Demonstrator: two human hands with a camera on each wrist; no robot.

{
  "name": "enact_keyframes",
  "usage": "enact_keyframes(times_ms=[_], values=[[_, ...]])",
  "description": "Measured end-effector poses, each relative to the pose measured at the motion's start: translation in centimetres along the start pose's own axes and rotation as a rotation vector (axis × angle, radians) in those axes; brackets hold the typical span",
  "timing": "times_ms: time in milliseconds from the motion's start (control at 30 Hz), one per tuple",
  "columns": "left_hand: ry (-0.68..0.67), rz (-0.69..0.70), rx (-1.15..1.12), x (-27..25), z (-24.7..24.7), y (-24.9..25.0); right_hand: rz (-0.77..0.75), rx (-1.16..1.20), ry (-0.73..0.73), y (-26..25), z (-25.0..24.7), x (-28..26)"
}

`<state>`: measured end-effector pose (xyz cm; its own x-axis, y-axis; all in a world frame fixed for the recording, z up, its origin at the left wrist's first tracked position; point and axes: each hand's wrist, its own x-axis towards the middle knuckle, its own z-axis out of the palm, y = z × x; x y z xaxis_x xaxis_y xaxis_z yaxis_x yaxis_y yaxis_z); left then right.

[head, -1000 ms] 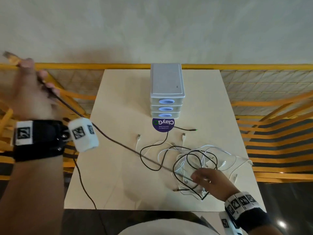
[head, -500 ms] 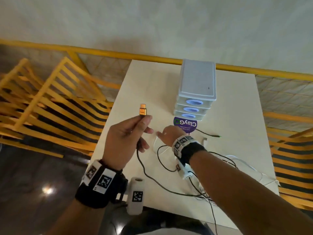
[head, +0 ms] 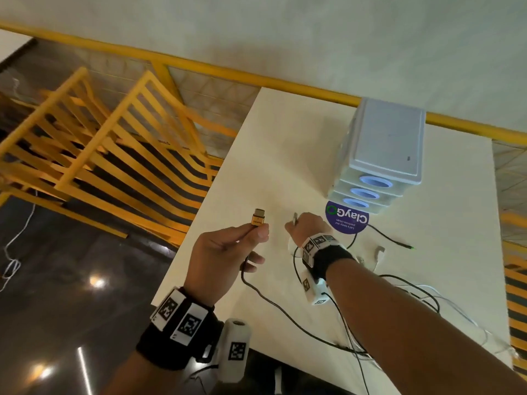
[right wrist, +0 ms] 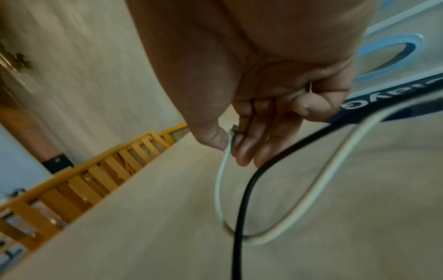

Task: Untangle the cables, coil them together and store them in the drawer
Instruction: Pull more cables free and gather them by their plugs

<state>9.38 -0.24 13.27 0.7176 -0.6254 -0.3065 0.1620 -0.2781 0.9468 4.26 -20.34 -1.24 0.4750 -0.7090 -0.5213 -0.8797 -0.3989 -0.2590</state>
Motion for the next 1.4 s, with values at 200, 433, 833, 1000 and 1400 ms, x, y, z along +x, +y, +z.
enact_keyframes(times_ms=[200, 433, 833, 1000, 1400], values=[[0.008, 0.079, 0.071, 1.8, 1.3, -1.1, -0.279, 0.335, 0.152, 1.1, -5.4, -4.8], [-0.042, 0.335, 0.290, 2.7, 4.8, 0.3, -0.498, 0.736, 0.174, 4.4, -10.1, -12.8], [-0.018, 0.708, 0.600, 0.5, 10.6, 0.6, -0.388, 1.138, 0.291, 8.4, -9.4, -15.6], [-0.010, 0.701, 0.598, -0.5, 11.3, 0.9, -0.362, 1.365, 0.254, 8.5, -8.3, -16.3], [-0.326, 0.403, 0.296, -0.6, 9.8, 2.4, -0.497, 1.435, 0.066, 8.6, -8.9, -17.3]])
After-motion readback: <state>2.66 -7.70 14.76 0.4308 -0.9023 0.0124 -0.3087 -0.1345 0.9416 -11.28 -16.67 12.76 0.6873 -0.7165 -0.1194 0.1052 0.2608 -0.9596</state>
